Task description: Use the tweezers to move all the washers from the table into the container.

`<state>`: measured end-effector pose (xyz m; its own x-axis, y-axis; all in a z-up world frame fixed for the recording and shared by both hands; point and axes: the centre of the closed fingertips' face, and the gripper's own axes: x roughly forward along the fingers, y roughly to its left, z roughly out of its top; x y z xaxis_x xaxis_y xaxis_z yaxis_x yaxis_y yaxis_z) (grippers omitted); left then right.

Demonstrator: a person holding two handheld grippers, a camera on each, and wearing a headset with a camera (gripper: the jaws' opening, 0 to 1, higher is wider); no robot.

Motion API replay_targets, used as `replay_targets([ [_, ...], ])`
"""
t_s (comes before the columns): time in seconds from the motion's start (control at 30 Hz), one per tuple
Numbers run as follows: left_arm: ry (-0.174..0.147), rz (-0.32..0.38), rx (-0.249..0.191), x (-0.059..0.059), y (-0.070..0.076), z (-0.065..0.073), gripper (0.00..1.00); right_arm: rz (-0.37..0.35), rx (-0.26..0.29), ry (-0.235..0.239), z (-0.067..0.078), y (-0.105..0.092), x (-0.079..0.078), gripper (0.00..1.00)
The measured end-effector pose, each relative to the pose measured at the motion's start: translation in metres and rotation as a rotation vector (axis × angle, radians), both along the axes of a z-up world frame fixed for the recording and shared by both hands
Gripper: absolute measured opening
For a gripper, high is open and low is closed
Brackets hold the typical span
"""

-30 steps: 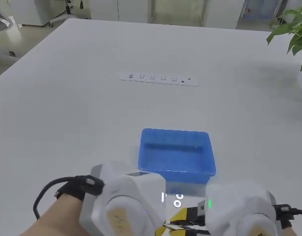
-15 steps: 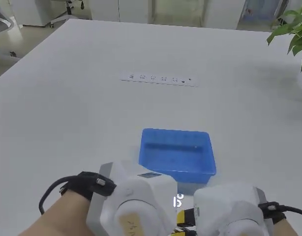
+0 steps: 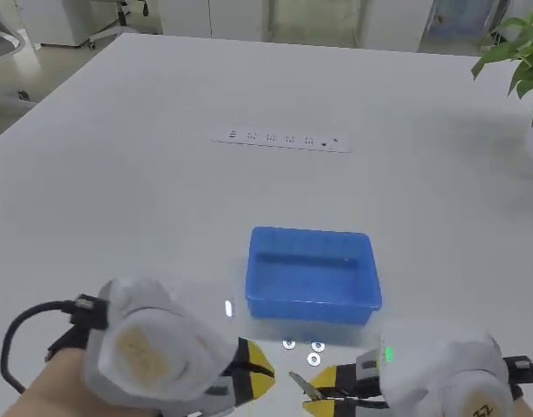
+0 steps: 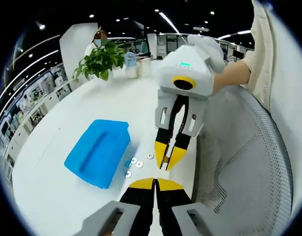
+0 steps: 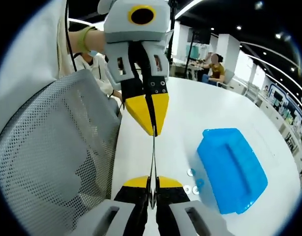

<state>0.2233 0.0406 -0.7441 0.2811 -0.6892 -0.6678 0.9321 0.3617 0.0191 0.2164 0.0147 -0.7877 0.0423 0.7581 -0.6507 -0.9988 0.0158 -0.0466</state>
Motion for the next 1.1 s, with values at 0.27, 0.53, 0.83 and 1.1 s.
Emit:
replay_targets([
  [0.27, 0.054, 0.098, -0.232, -0.001, -0.005, 0.016, 0.12, -0.075, 0.224, 0.106, 0.024, 0.018, -0.002, 0.0],
  [0.53, 0.115, 0.172, -0.577, 0.01, -0.019, 0.057, 0.0, -0.125, 0.446, 0.247, 0.053, 0.026, 0.0, 0.0],
  [0.83, 0.127, 0.135, -0.651, 0.012, -0.027, 0.067, 0.0, -0.128, 0.478, 0.257, 0.056, 0.027, 0.001, 0.0],
  [1.1, 0.152, 0.148, -0.632, 0.014, -0.024, 0.061, 0.04, -0.122, 0.466, 0.253, 0.054, 0.026, 0.001, 0.0],
])
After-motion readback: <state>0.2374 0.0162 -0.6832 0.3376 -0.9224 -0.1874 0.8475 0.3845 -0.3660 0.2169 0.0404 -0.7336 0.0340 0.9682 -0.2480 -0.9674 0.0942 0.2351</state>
